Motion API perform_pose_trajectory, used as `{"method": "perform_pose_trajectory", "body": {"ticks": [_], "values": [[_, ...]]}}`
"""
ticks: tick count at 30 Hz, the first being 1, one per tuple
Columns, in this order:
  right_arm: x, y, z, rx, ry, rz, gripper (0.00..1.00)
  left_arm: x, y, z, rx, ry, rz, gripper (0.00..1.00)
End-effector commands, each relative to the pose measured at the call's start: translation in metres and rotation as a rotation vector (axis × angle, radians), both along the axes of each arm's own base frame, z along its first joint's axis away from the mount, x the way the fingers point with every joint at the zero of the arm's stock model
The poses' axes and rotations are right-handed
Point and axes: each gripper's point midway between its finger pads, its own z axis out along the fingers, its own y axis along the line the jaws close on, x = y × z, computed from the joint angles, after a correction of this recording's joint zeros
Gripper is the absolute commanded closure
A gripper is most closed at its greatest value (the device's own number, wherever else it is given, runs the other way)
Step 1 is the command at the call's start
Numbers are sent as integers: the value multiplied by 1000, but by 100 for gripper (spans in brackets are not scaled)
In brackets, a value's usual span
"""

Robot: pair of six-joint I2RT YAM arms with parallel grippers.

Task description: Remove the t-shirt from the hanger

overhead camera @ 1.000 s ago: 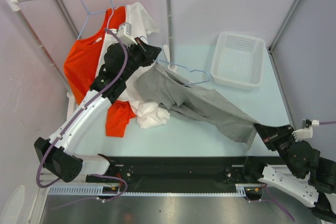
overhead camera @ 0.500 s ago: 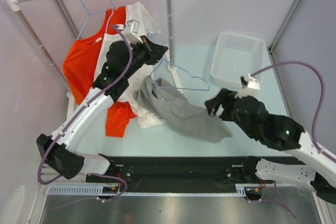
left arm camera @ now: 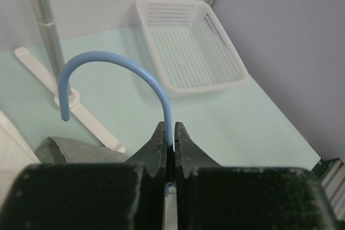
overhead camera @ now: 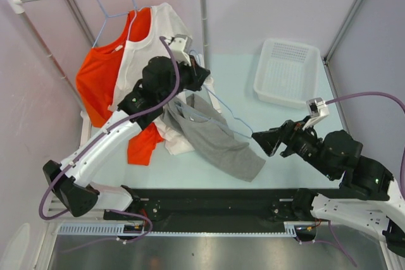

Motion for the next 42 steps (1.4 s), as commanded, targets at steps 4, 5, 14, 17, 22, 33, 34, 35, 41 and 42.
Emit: {"method": "perform_pose_trajectory", "body": {"ticks": [4,5,14,17,22,33,34,35,41,42], "values": [[-6,41,22,-56,-75,192,25,-20,-19,17,46,-90,-25,100],[-3,44,19,-69,-61,188,32,-23,-24,16,41,-85,-37,100],[6,55,-22,-161,53,145,71,-26,-27,8,59,-74,-34,100],[3,51,-23,-136,50,139,95,-26,-26,9,56,-77,-31,100],[3,17,-17,-90,32,32,100,-32,-26,16,25,-71,-47,33],[-23,-82,5,-81,34,-135,100,-65,-8,12,4,-60,-103,18],[-26,-90,12,-61,27,-142,100,-67,-7,9,5,-53,-109,18],[-28,-97,9,-77,36,-154,100,-69,-6,-1,16,-34,-114,18],[-41,-109,34,-5,23,-124,100,-80,12,-24,51,16,-86,15],[-43,-110,39,5,18,-121,100,-81,16,-30,61,32,-70,15]]}}
